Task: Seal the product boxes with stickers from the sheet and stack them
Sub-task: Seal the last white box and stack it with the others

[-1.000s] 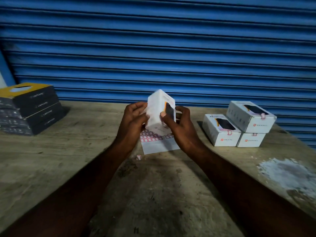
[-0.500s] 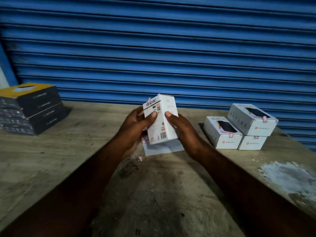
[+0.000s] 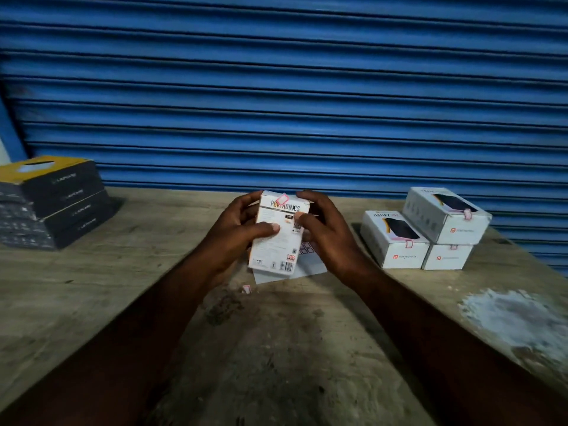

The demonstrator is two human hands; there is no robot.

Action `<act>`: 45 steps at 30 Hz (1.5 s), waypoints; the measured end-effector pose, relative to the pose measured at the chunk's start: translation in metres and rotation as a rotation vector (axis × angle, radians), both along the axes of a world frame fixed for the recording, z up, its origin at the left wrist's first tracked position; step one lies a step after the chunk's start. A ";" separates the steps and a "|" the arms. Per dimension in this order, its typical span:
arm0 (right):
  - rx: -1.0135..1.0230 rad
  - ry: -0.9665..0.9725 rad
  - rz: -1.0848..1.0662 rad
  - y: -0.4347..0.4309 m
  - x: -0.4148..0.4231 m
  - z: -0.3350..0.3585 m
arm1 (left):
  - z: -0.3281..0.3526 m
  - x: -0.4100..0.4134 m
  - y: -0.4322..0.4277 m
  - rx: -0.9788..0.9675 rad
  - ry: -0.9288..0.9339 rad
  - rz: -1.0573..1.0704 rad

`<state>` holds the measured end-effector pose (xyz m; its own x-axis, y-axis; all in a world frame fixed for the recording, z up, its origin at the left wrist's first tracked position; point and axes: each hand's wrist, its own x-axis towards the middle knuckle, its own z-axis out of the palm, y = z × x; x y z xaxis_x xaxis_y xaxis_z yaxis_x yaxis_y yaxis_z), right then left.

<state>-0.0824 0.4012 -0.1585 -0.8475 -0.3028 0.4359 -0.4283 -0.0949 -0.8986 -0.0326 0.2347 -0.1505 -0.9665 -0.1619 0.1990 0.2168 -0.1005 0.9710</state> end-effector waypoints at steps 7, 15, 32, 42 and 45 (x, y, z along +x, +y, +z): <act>0.062 0.266 -0.165 0.003 0.006 0.008 | -0.003 0.004 0.007 -0.128 0.031 -0.036; 0.042 0.329 -0.190 0.000 0.012 0.014 | -0.003 0.004 0.004 -0.154 0.077 0.010; 0.019 0.411 -0.251 0.004 0.009 0.014 | -0.007 0.004 0.003 -0.202 0.127 0.020; -0.101 0.288 -0.144 0.000 0.012 0.019 | -0.008 0.004 -0.001 -0.279 0.239 0.085; 0.010 0.327 -0.183 0.003 0.009 0.019 | -0.008 0.005 -0.004 -0.358 0.254 0.089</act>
